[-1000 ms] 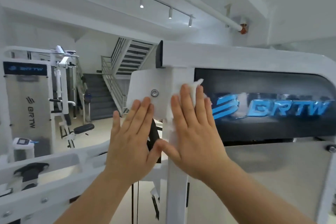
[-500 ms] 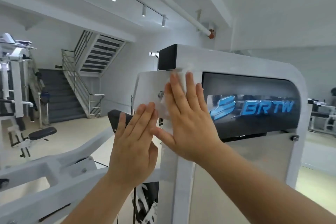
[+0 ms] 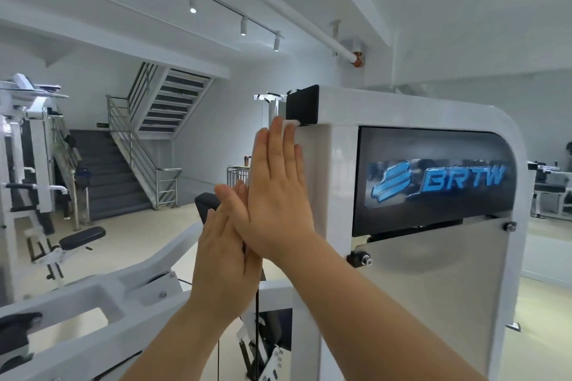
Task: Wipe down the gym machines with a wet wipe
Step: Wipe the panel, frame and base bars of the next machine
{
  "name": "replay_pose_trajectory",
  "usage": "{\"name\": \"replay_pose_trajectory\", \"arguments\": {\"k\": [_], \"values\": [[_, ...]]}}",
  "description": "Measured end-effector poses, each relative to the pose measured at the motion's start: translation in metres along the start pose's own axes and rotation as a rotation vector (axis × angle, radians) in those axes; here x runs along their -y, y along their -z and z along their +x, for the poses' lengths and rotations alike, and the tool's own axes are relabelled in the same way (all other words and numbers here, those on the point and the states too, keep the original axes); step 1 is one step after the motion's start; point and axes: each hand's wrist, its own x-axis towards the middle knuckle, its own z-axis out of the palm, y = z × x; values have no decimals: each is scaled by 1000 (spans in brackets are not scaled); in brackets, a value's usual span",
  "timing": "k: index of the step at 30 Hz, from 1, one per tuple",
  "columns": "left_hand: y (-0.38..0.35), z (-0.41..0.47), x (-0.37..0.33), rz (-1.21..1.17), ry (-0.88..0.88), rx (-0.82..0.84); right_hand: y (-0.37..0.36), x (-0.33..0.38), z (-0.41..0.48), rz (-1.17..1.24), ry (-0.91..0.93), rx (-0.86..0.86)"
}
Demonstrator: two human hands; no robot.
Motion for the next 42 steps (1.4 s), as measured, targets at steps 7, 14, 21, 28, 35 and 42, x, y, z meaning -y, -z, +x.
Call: {"name": "replay_pose_trajectory", "arguments": {"k": [7,14,21,28,35,42], "values": [[5,-17,11,34,30,138,-18,-17,-21,-232,92,-22],[16,-34,22,85,196,36,-43,-9,-44,-157,120,-60],[5,-34,-15,67,82,-66,19,-50,-45,-70,308,-273],[-44,-52,-47,-4,23,100,55,-118,-53,-471,82,93],[-73,-70,-50,-184,200,245,36,-118,-95,-476,176,211],[-74,-71,-47,-244,237,293,37,-95,-49,-382,215,135]]}}
